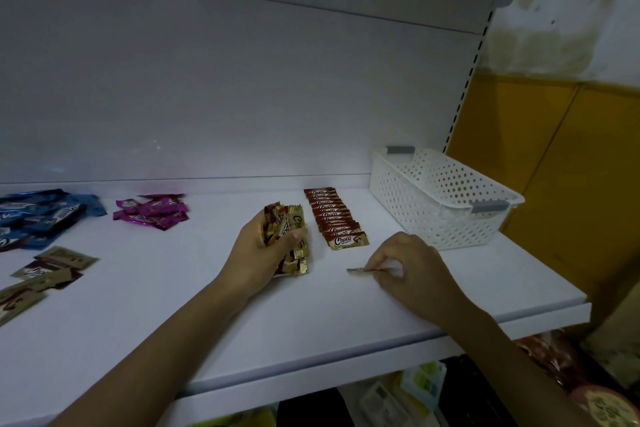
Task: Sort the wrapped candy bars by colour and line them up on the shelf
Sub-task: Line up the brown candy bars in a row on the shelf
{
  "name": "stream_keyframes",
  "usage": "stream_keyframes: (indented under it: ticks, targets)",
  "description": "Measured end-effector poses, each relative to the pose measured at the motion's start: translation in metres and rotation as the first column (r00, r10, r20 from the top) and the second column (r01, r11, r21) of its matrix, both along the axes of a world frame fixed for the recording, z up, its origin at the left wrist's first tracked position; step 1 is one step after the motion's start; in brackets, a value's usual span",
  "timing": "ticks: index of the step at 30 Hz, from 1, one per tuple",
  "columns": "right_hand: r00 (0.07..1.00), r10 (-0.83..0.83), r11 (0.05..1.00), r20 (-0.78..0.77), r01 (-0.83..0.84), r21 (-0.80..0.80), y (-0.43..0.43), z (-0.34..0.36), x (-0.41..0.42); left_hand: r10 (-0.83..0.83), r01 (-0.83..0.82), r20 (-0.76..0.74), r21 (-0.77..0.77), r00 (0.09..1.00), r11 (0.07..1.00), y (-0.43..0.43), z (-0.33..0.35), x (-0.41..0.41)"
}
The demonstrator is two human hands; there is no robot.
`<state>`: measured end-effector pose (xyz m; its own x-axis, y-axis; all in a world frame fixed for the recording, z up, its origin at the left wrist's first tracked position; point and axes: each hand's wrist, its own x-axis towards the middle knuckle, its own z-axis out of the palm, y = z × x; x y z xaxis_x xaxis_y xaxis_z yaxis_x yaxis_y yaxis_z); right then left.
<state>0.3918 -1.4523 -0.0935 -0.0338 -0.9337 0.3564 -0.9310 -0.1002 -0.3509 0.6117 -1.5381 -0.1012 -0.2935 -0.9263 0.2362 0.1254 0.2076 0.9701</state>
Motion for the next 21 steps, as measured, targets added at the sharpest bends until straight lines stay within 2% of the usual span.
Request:
stream_keyframes:
  ticks: [2, 5, 6, 9, 13, 21]
  targets:
    - [0.998, 0.043, 0.999, -0.054, -0.041, 0.03, 0.004, 0.0, -0.003, -0.004, 0.004, 0.007, 0.005, 1.0, 1.0, 0.0, 0.0, 0.0]
    - [0.998, 0.065, 0.998, 0.015, -0.065, -0.009, 0.004, 0.003, -0.009, 0.009, -0.009, 0.02, 0.013, 1.0, 1.0, -0.001, 0.0, -0.001]
    - [0.999, 0.044, 0.999, -0.003, -0.044, -0.003, 0.002, 0.006, -0.009, 0.012, -0.013, 0.022, 0.013, 1.0, 1.0, -0.001, 0.0, -0.001]
    - [0.996, 0.031, 0.994, -0.084, -0.022, 0.11, -0.007, 0.008, -0.008, 0.005, -0.005, 0.007, 0.017, 1.0, 1.0, 0.0, 0.0, 0.0]
    - [0.993, 0.098, 0.98, -0.07, -0.084, 0.18, -0.021, 0.012, -0.007, 0.013, -0.014, 0.028, 0.008, 1.0, 1.0, 0.001, 0.0, 0.0]
    - [0.993, 0.034, 0.999, -0.114, -0.036, -0.016, -0.058, 0.007, -0.002, 0.011, -0.011, 0.024, 0.017, 1.0, 1.0, -0.002, -0.003, 0.001]
